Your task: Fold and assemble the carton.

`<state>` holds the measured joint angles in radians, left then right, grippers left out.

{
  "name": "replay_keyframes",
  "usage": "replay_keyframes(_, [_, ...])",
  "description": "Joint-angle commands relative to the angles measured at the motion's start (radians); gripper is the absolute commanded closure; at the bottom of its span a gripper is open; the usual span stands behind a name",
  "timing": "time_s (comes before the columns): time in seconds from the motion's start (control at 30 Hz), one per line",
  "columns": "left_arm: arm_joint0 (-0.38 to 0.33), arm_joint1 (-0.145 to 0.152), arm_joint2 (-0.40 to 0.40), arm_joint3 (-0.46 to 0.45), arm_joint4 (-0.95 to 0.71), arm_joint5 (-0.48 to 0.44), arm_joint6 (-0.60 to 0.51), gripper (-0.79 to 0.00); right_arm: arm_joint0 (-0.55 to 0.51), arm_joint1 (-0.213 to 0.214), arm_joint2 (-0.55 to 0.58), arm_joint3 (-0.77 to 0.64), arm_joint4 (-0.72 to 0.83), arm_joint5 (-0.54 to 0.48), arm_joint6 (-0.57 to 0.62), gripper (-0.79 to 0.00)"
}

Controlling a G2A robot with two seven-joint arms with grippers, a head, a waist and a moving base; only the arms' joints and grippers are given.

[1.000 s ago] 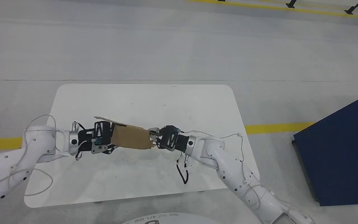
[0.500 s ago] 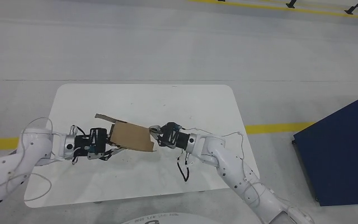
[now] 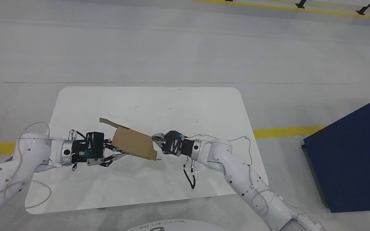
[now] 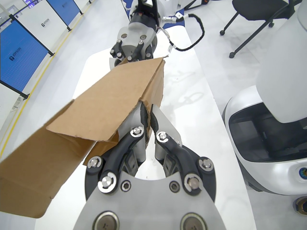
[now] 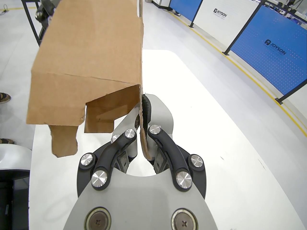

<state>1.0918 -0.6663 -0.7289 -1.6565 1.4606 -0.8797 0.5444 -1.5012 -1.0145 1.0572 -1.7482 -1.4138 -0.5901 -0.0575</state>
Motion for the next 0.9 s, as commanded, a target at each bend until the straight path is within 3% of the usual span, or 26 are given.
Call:
replay_keyframes(0.0, [0.006, 0.000, -0.007, -0.003, 0.006, -0.002, 0.005, 0.000, 0.003, -0.001, -0.009, -0.003, -0.022, 0.001, 0.012, 0.000])
replay_keyframes(0.2, [0.025, 0.001, -0.033, 0.006, -0.002, 0.008, 0.018, 0.000, 0.003, -0.003, -0.022, -0.006, -0.050, 0.005, 0.015, -0.012])
replay_keyframes(0.3, [0.033, 0.000, -0.045, 0.011, -0.010, 0.008, 0.024, 0.000, -0.001, -0.002, -0.018, -0.008, -0.049, 0.004, 0.006, -0.256])
replay_keyframes(0.37, [0.038, 0.001, -0.054, 0.013, -0.009, 0.007, 0.031, 0.000, -0.005, 0.000, -0.010, -0.010, -0.045, -0.001, -0.004, -0.311])
replay_keyframes(0.67, [0.070, 0.011, -0.104, 0.022, 0.016, 0.001, 0.060, 0.000, -0.081, 0.025, 0.120, -0.035, 0.014, -0.053, -0.130, -0.292])
replay_keyframes(0.87, [0.122, 0.026, -0.140, -0.030, 0.099, 0.051, -0.034, 0.000, -0.135, 0.038, 0.221, -0.034, 0.091, -0.070, -0.206, -0.271])
